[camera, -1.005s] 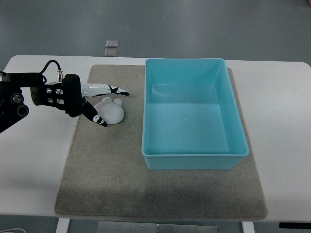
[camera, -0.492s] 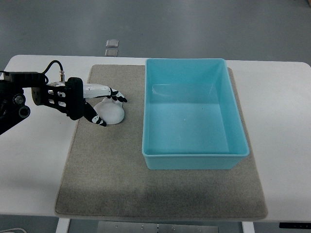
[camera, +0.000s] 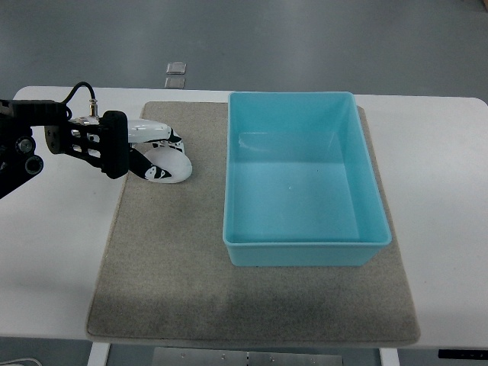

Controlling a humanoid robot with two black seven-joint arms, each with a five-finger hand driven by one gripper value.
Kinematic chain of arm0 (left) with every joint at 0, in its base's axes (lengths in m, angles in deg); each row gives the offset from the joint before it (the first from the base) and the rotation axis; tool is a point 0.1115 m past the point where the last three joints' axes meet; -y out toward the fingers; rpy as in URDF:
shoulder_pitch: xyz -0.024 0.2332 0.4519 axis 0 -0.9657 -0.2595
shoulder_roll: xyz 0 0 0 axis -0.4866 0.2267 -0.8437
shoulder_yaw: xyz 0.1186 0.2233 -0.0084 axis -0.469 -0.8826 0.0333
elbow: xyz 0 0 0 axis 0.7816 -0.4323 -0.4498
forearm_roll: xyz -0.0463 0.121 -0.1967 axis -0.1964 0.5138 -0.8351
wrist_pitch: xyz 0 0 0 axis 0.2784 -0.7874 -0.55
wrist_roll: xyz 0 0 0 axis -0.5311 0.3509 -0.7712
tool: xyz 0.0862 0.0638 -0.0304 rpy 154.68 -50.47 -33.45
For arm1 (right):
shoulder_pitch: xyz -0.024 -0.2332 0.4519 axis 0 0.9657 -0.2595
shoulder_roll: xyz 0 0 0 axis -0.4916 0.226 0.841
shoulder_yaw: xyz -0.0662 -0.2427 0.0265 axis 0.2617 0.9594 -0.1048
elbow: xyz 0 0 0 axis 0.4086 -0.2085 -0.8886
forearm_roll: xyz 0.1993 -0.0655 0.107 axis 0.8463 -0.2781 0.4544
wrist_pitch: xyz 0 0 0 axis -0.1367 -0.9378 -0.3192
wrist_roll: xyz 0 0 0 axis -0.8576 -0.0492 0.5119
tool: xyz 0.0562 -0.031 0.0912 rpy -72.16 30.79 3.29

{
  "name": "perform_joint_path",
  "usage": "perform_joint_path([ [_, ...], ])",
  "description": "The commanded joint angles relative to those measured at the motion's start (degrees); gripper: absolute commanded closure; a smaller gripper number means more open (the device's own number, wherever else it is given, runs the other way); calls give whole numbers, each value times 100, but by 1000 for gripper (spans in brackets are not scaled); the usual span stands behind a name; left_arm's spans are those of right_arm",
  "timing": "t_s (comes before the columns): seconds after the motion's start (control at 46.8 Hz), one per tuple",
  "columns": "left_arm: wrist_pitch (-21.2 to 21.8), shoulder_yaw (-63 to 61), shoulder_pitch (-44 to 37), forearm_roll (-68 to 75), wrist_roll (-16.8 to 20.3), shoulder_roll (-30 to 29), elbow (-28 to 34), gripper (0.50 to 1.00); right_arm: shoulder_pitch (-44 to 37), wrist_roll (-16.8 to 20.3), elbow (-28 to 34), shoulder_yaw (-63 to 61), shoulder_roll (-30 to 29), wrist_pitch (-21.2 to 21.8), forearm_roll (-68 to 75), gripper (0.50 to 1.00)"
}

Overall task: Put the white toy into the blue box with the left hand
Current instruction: 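Lift the toy and carry it over the blue box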

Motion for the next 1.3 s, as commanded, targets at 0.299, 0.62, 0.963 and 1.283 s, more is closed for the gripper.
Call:
perform_joint_path([
  [0.299,5,411,678,-23,26,-326,-578,1000,0,0,0,-5,0,-1,0,564],
  [0.62,31,341,1408,-49,17,-89,-640,1000,0,0,0,4,0,-1,0,564],
  [0.963,901,-336,1461,3,-27,843,-491,1000,0,0,0,-5,0,-1,0,564],
  [1.283,963,-503,1399,-32,-71,1572,-60,1000,0,0,0,-5,0,-1,0,564],
])
